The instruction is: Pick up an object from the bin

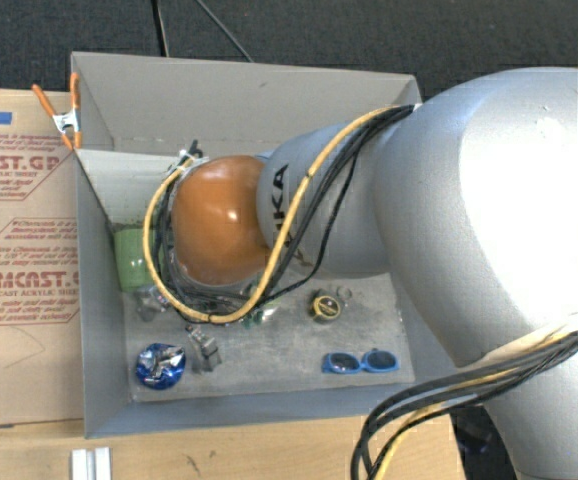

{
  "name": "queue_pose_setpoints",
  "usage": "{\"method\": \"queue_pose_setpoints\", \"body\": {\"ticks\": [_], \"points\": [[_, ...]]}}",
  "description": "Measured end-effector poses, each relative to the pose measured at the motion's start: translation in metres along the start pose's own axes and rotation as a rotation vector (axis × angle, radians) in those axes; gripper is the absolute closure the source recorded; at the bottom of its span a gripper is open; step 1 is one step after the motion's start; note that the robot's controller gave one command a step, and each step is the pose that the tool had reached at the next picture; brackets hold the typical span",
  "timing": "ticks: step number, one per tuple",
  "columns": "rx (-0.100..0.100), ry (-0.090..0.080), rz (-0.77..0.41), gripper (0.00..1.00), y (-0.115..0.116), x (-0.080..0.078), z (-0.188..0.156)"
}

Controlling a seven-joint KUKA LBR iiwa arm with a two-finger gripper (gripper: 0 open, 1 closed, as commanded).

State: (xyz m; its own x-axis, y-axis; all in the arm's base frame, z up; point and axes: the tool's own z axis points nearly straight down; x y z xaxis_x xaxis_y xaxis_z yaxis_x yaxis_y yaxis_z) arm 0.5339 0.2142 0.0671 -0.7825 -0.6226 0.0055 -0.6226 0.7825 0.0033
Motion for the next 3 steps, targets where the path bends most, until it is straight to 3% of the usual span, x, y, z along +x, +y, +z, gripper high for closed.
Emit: {"method": "queue_pose_setpoints", "body": {"ticks": [1,2,3], "points": [[0.004,-0.012,-0.157,0.00,0.049,0.023,-0.003],[0.003,-0.010,-0.155,1.00,0.049,0.024,-0.003],[0.005,-0.008,-0.303,1.00,0.008,0.001,-0.003]]}}
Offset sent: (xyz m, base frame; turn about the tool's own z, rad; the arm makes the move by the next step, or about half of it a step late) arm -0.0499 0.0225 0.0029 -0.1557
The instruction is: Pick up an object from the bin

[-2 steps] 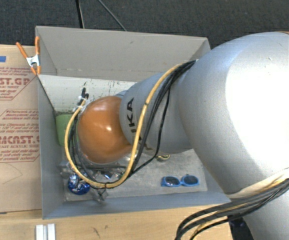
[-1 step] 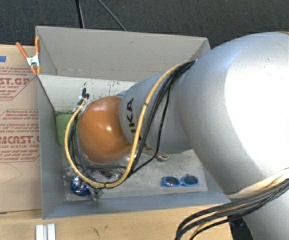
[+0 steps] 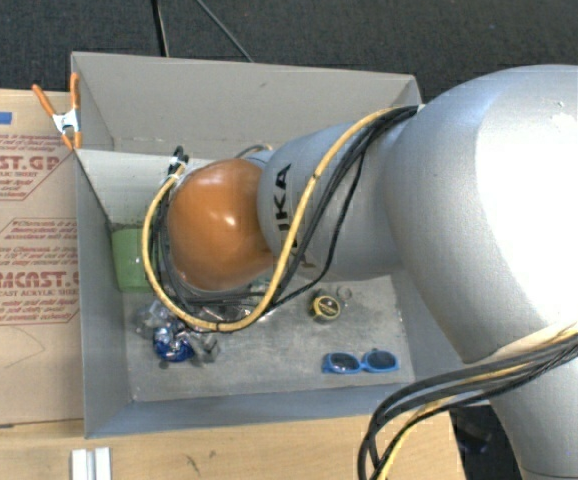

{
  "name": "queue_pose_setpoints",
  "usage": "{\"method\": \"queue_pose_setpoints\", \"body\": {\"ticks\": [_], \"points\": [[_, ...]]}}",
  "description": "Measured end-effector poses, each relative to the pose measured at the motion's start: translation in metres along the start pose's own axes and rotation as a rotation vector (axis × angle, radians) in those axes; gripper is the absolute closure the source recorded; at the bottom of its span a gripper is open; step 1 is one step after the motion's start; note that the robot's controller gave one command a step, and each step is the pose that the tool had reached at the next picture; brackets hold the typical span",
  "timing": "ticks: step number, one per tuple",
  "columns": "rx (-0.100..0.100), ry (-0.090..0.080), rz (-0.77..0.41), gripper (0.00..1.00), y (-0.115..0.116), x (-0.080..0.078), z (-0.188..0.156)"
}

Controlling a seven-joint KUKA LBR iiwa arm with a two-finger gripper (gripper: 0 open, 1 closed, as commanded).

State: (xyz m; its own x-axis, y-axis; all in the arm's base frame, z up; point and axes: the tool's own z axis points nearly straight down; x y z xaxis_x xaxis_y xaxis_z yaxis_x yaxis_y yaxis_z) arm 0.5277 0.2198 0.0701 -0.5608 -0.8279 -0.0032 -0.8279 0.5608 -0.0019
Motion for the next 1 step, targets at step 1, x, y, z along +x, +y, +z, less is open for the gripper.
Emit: {"method": "queue_pose_setpoints", "body": {"ticks": [1], "points": [[0.000,0.000,-0.369,1.00,-0.0347,0.0581,-0.0958]]}}
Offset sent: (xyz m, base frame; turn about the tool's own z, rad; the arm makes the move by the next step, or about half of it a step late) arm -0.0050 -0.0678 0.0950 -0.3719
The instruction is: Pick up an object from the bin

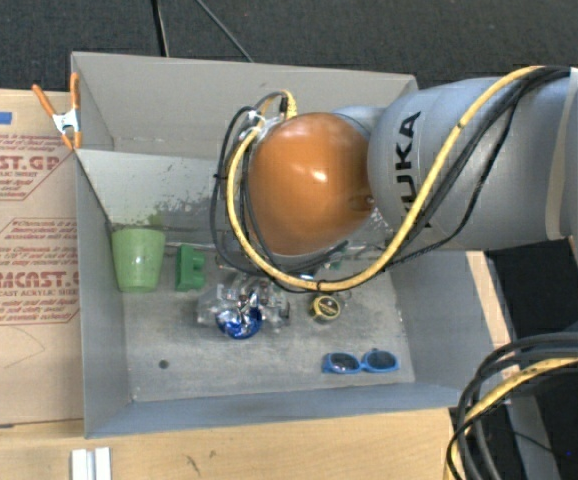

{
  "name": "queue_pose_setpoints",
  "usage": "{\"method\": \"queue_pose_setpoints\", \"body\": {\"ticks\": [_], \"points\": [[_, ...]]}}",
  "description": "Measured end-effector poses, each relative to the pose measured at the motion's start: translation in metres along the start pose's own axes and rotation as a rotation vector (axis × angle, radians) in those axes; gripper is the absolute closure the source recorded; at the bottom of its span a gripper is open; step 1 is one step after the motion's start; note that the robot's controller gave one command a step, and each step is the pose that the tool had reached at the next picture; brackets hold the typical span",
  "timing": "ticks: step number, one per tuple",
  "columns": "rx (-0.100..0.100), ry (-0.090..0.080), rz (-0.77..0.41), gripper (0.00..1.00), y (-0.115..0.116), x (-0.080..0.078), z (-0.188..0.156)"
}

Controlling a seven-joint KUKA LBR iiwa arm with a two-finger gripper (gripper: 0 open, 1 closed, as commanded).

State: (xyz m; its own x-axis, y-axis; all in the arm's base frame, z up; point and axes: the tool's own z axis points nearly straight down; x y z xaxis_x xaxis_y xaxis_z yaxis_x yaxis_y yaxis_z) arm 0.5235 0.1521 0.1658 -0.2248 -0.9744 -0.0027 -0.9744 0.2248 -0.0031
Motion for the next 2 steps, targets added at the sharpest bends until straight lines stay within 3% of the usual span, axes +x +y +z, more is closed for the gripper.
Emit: {"method": "queue_pose_setpoints", "body": {"ticks": [1,2], "points": [[-0.004,0.000,0.223,1.00,-0.047,-0.007,0.098],[0.001,-0.002,-0.441,1.00,-0.066,0.013,-0.055]]}}
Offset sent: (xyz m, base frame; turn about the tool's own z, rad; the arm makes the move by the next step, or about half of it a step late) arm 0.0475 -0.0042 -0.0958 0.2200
